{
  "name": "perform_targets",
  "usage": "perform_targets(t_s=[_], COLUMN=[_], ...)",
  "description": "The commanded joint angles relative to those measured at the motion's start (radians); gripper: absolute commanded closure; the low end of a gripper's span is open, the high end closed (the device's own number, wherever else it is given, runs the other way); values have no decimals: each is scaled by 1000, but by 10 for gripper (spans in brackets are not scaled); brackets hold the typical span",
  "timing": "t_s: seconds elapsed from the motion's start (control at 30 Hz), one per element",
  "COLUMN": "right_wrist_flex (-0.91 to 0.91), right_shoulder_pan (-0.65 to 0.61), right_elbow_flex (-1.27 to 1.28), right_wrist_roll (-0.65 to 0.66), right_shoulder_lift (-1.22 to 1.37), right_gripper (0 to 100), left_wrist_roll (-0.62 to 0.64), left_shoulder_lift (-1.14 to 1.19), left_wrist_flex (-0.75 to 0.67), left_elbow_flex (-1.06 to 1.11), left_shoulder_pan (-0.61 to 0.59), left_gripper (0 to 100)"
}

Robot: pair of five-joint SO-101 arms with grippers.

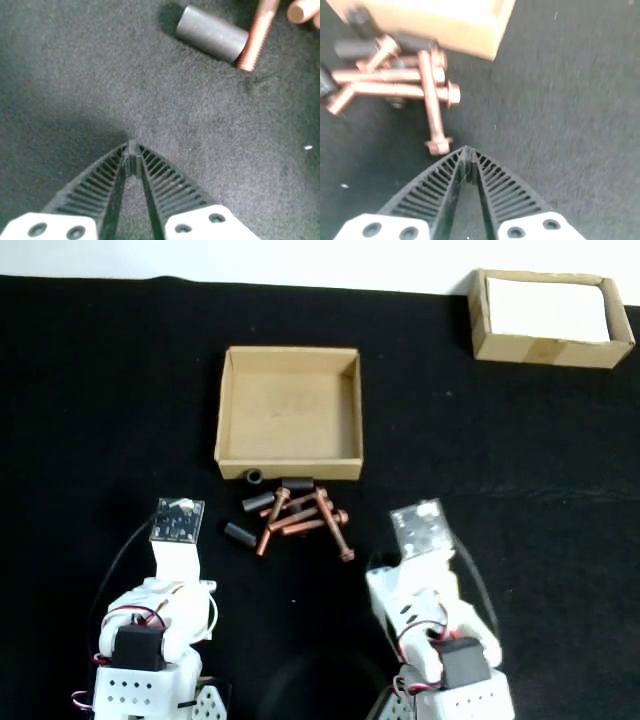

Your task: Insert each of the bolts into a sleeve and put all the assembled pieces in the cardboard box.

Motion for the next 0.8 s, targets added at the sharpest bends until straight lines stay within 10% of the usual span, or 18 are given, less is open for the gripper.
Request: perform_targets(t_s=[0.0,0.23,0.77], right_wrist_flex=[62,421,386], right_shoulder_pan=[-7,-1,24], right_elbow_flex=[-163,-398,-608], right_wrist_roll=[2,2,-3], right_shoulder_lift=[-5,-1,708], right_gripper=[990,990,990], left_wrist_roll=[-5,-5,-5], left_shoulder_lift=[-4,-4,-4], left_wrist_flex=[6,6,5], left_elbow_flex=[16,16,16], left_shoulder_pan=[12,12,62], left_gripper=[992,992,990])
